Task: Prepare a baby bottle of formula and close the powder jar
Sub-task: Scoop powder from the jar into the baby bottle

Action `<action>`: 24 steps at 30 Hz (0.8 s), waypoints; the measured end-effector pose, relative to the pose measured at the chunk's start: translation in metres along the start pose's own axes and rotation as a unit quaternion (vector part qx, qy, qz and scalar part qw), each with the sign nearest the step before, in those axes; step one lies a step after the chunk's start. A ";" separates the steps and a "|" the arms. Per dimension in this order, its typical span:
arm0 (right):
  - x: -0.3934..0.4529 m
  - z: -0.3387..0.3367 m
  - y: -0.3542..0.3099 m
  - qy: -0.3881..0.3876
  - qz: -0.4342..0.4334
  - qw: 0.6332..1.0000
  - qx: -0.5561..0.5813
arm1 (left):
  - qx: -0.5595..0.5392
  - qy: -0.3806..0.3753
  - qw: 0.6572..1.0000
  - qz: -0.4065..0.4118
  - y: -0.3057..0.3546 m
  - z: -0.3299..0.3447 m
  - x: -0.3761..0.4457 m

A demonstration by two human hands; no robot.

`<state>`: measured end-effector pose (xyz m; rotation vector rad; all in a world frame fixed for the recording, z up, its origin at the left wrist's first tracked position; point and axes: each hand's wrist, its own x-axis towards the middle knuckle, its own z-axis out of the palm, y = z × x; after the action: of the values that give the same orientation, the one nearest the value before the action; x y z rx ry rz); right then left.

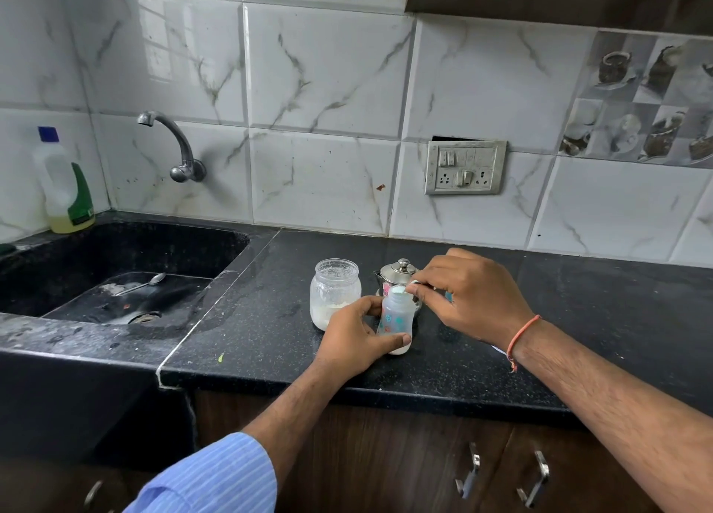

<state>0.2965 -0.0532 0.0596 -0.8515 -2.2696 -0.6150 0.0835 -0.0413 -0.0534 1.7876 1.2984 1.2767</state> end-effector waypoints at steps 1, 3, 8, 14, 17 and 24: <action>-0.001 0.001 0.000 0.000 0.001 1.000 0.001 | -0.003 0.000 1.000 0.000 -0.001 0.000 0.000; 0.000 0.002 0.000 -0.006 0.010 1.000 0.003 | -0.002 0.001 1.000 0.001 0.000 0.000 0.000; 0.002 0.002 0.001 -0.001 0.020 1.000 0.015 | -0.002 0.001 1.000 0.003 0.002 0.000 -0.001; 0.002 0.005 0.003 -0.002 0.023 1.000 0.008 | 0.015 0.010 1.000 -0.001 0.004 0.000 -0.002; 0.002 0.005 0.003 -0.039 0.070 0.997 0.019 | 0.026 0.014 1.000 -0.007 0.006 0.000 -0.003; 0.010 0.008 0.006 -0.031 0.361 0.906 0.219 | 0.047 0.020 0.999 -0.020 0.014 -0.002 -0.008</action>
<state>0.2915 -0.0401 0.0619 -1.3619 -1.8210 0.2538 0.0864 -0.0539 -0.0437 1.7992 1.4304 1.2552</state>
